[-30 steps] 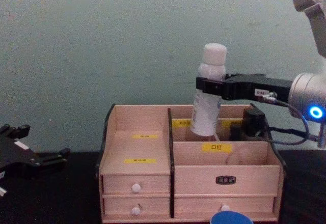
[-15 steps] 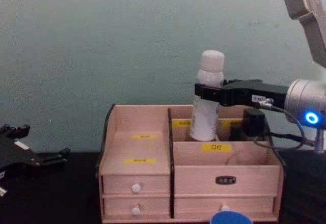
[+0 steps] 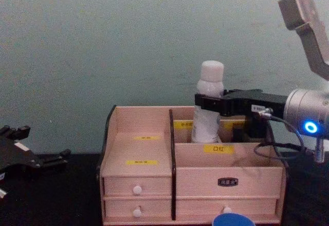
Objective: Pick up the facial cleanser and watermelon frost from the table and place them into the tiered storage box.
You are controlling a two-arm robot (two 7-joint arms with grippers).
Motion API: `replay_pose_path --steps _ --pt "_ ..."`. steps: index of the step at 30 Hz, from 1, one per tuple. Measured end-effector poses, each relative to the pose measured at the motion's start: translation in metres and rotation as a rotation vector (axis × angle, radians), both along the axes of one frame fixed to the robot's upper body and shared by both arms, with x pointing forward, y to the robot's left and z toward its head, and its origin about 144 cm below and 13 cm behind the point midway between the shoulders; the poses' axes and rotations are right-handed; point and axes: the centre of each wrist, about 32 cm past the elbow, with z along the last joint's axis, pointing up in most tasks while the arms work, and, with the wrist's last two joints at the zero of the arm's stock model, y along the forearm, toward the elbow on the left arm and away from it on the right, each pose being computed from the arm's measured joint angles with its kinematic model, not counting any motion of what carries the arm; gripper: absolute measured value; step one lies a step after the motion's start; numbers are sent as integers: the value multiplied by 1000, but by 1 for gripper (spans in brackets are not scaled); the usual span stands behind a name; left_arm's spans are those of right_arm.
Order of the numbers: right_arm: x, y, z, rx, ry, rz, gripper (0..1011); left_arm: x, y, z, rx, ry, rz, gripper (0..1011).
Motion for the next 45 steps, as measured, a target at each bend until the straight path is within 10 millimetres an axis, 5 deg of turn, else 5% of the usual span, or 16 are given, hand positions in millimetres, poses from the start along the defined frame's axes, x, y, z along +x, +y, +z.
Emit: replay_pose_path --steps 45 --pt "0 3 -14 -28 62 -16 594 0 0 0 0 0 0 1001"
